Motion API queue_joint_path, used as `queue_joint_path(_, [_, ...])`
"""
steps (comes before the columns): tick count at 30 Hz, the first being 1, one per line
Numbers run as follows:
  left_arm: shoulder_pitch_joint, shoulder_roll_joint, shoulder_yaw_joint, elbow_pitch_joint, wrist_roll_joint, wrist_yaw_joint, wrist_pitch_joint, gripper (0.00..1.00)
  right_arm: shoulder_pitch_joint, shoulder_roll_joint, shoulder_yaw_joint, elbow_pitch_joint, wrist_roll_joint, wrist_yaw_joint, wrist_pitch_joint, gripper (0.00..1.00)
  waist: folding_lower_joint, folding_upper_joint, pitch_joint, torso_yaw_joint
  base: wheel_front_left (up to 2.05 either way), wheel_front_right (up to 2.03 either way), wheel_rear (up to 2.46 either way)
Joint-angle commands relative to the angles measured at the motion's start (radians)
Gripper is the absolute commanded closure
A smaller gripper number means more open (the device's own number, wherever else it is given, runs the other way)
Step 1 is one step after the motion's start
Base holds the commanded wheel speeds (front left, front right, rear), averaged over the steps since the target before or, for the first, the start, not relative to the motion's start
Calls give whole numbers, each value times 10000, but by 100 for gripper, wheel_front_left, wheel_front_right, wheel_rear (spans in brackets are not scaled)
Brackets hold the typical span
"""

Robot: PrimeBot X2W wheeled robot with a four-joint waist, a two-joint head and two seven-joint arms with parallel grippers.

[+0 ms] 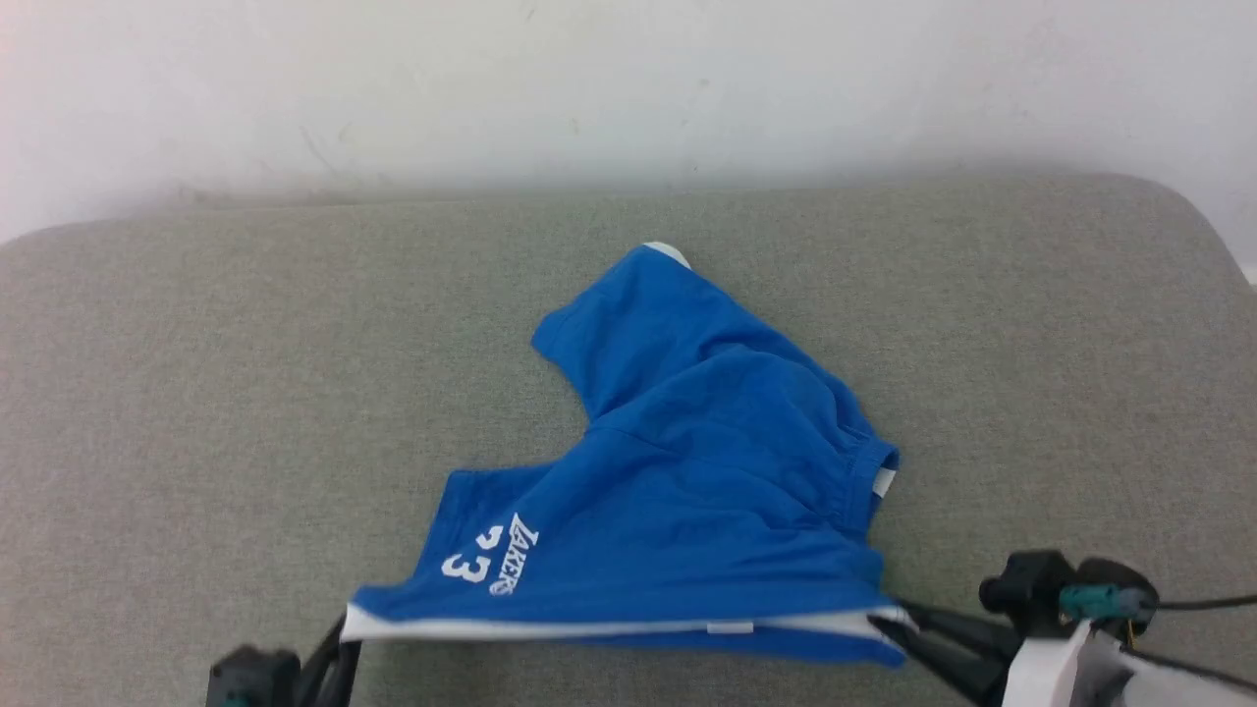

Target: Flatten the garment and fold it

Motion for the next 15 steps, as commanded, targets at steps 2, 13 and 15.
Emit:
queue_joint_path(2, [-700, 185, 115, -82, 293, 102, 37, 100, 92, 38, -555, -117, -227, -27, 67, 100, 2, -1, 101, -81, 0, 0, 0])
queue_joint_path(13, [-4846, -272, -197, 978, 1534, -1160, 876, 100, -205, 807, -2762, -549, -954, -27, 811, 100, 2, -1, 1247, -885, 0, 0, 0])
queue_joint_path(15, [-5642, -444, -252, 1378, 1710, -1446, 976, 100, -373, 981, -3011, -568, -1048, -27, 933, 100, 2, -1, 1605, -1051, 0, 0, 0])
